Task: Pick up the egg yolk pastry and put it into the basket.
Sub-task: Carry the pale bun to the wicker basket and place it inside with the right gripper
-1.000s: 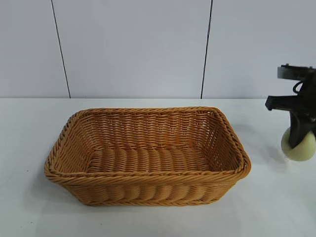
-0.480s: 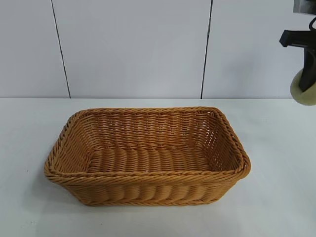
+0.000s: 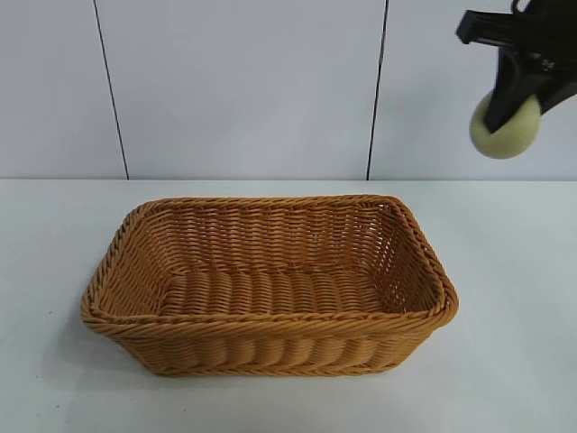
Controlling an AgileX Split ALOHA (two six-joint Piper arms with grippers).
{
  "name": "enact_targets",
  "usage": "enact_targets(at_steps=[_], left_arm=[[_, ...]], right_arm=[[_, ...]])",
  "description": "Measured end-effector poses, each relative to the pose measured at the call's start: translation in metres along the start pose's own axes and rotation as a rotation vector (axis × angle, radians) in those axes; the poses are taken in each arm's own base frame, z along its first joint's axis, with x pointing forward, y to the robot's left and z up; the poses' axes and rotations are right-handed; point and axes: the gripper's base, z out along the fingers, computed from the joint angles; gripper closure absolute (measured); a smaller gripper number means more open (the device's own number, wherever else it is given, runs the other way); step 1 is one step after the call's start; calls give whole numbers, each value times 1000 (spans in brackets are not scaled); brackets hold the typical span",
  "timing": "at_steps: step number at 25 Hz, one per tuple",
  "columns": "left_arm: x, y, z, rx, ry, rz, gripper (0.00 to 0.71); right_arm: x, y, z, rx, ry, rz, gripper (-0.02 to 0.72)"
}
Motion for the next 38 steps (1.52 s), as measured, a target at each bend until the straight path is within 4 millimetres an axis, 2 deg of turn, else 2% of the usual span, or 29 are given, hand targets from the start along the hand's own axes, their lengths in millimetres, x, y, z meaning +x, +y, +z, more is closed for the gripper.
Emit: enact_targets(at_steps=[10,14,17,23,25,28,30,31,32,35,38], left_arm=[[0,0,0,0,0,0,91],[0,0,0,0,0,0,91],[0,0,0,0,0,0,91],[0,0,0,0,0,0,91],[0,0,0,0,0,0,91],[0,0,0,0,0,0,91],[0,0,0,0,0,0,91],[0,0,0,0,0,0,91],[0,0,0,0,0,0,91],[0,0,0,0,0,0,91],[0,0,0,0,0,0,91]], right_arm=[[26,120,39,-107,19,-224,561],[35,149,67,-128,16,-265,561],[38,155,96,-122,36,-268,561],[47,148,149,-74,127,-256,561],[49,147,157,-66,145,-244,561],[49,147,157,-64,147,-234,548],[49,147,157,-64,147,-231,503],[49,147,157,-63,150,-230,454],[50,147,157,-62,154,-231,398],[52,145,157,-55,184,-239,134],[54,145,154,-49,213,-252,38]])
